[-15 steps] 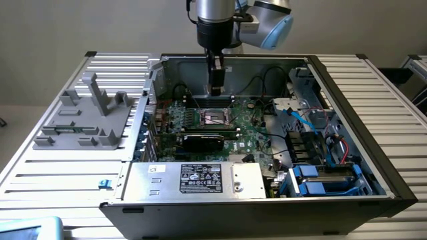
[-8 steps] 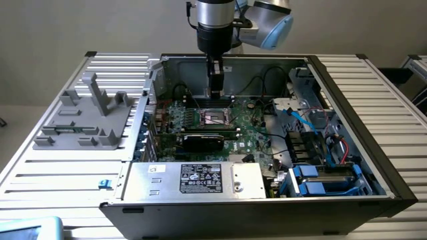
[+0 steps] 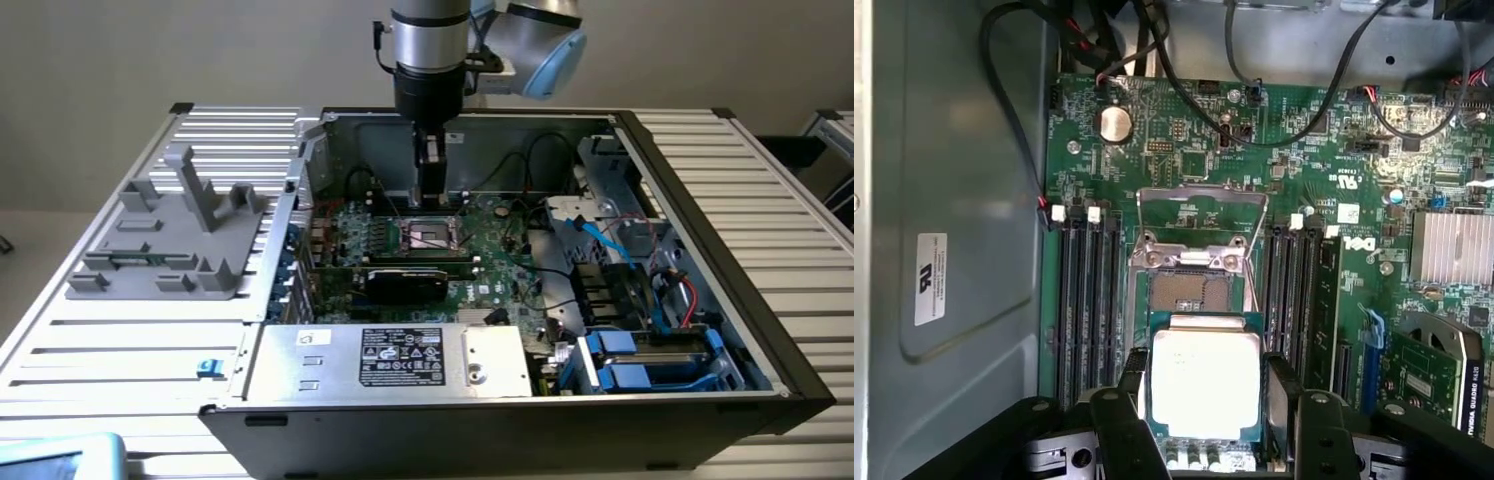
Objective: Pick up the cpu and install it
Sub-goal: 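Place the cpu into insertion slot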
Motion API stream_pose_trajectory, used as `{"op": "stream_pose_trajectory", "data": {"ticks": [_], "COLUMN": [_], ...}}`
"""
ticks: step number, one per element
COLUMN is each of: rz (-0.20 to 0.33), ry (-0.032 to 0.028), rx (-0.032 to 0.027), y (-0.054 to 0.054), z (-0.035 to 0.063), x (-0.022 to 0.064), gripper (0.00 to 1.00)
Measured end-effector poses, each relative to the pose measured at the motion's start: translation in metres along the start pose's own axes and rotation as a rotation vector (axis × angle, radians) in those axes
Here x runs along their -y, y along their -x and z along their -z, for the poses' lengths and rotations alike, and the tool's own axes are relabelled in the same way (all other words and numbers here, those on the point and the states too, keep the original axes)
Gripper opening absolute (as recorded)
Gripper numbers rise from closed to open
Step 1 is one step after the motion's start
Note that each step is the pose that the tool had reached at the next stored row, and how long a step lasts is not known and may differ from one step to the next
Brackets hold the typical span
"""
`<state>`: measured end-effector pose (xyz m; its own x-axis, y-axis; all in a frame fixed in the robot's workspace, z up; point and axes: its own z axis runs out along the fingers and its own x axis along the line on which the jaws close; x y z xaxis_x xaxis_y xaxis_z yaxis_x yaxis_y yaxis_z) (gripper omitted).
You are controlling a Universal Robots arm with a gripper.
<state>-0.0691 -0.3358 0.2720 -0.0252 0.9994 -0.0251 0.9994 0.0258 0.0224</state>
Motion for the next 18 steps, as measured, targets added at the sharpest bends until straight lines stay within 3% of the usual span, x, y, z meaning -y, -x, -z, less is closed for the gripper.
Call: {"op": "stream_pose_trajectory", "data": {"ticks": [13,16,18], "rz": [-0.029,-0.021,-0.018], "ry": [-0.0007,0.0001,0.0006], "rx": [-0.0001,-0.0048,-0.0137], "y": [0.002,0.002,0.002], "z": [-0.0238,-0.0275,-0.0291], "x": [0.0002,0.0002,0.0003], "gripper": [0.56,0.56,0.56]}}
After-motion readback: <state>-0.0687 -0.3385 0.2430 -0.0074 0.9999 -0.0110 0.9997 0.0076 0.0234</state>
